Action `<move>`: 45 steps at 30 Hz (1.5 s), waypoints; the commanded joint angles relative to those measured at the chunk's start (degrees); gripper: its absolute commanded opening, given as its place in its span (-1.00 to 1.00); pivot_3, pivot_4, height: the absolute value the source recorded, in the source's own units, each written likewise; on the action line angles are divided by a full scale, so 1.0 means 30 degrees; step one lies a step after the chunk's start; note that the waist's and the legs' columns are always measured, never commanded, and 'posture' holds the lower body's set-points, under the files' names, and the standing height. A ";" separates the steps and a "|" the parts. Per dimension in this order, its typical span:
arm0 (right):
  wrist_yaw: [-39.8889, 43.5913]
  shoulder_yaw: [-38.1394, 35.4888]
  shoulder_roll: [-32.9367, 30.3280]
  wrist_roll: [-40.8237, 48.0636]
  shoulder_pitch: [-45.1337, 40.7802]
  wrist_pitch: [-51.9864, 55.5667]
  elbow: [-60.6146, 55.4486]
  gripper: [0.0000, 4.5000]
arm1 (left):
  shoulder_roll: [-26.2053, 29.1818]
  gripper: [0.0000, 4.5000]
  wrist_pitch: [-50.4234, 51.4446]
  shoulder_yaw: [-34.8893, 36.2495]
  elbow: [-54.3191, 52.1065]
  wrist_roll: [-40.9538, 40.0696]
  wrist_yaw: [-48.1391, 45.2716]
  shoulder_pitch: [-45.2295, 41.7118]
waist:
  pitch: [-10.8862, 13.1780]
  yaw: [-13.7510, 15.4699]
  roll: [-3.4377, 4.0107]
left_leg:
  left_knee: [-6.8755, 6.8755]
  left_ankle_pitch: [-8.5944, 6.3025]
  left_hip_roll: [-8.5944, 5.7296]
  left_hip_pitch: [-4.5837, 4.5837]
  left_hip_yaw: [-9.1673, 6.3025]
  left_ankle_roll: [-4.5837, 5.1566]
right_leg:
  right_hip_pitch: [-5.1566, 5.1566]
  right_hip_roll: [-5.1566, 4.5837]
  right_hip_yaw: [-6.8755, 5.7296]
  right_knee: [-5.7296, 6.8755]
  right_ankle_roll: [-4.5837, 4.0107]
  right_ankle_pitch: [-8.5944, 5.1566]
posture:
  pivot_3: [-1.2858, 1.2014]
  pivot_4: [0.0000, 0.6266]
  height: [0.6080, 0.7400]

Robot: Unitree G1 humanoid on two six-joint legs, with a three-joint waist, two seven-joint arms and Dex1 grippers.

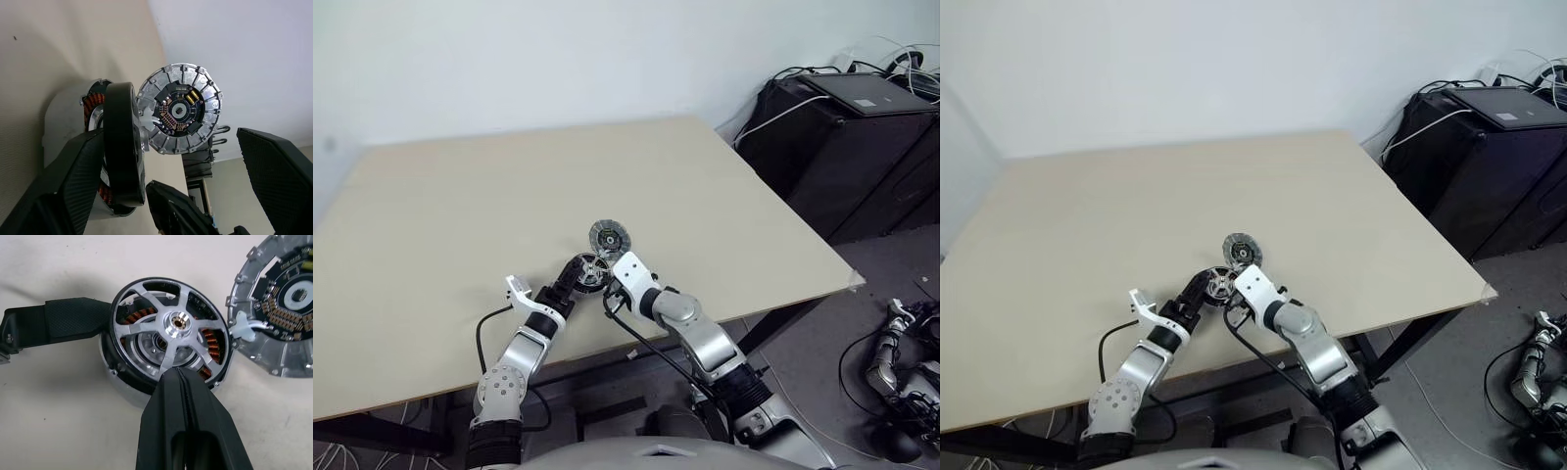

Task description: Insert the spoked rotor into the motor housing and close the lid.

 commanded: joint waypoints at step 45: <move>-0.0214 -0.0628 0.1038 -0.0231 -0.2181 -0.1387 0.1480 -1.00 | -0.1261 0.99 -0.1597 -0.1455 0.0642 0.4946 -0.0123 -0.0474 | -0.0030 -0.0176 0.0054 | -0.0024 0.0003 0.0011 0.0055 0.0002 0.0006 | 0.0000 0.0056 0.0074 0.0010 -0.0015 0.0018 | 0.03 -1.00 1.00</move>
